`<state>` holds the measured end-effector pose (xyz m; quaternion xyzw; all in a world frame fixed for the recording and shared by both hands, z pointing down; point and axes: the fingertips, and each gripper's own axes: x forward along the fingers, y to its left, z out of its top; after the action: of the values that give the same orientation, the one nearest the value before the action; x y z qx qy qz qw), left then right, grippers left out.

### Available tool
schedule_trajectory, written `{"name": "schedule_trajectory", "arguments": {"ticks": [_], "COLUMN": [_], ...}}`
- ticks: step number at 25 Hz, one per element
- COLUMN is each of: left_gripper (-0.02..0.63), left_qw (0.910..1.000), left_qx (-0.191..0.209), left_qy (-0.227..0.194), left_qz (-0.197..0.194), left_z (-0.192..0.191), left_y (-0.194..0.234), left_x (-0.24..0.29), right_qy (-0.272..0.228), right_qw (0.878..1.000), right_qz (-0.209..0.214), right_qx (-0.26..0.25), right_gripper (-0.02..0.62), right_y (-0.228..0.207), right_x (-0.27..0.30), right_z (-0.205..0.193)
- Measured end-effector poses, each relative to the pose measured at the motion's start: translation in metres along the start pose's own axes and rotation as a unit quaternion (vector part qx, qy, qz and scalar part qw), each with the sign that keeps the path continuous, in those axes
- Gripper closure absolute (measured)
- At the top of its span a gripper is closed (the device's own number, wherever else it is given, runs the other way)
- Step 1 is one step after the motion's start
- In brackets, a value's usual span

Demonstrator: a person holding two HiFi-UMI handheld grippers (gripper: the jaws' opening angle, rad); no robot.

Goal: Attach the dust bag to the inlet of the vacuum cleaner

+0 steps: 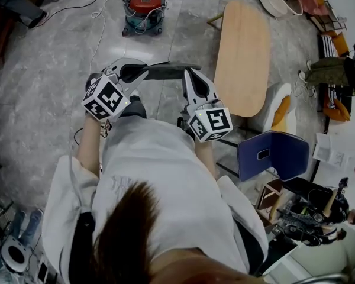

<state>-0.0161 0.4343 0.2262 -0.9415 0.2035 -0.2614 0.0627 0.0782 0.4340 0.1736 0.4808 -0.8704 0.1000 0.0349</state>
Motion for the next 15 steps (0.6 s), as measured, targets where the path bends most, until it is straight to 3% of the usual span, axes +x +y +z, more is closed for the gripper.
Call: {"name": "schedule_trajectory", "arguments": {"ticks": [8, 15], "left_gripper": [0.566, 0.565], "left_qw": [0.9996, 0.9991], "left_qx": [0.005, 0.022], "left_qy": [-0.002, 0.009], "left_qz": [-0.028, -0.036], "left_z": [-0.009, -0.018], "left_y": [0.07, 0.119], "left_x": [0.001, 0.003], "right_qy": [-0.009, -0.005], "right_qw": [1.0, 1.0], "right_qz": [-0.013, -0.023], "right_qx": [-0.018, -0.011], "right_gripper": [0.594, 0.594], "right_y": [-0.006, -0.008], "right_x": [0.076, 0.115], "right_z": [0.039, 0.043]}}
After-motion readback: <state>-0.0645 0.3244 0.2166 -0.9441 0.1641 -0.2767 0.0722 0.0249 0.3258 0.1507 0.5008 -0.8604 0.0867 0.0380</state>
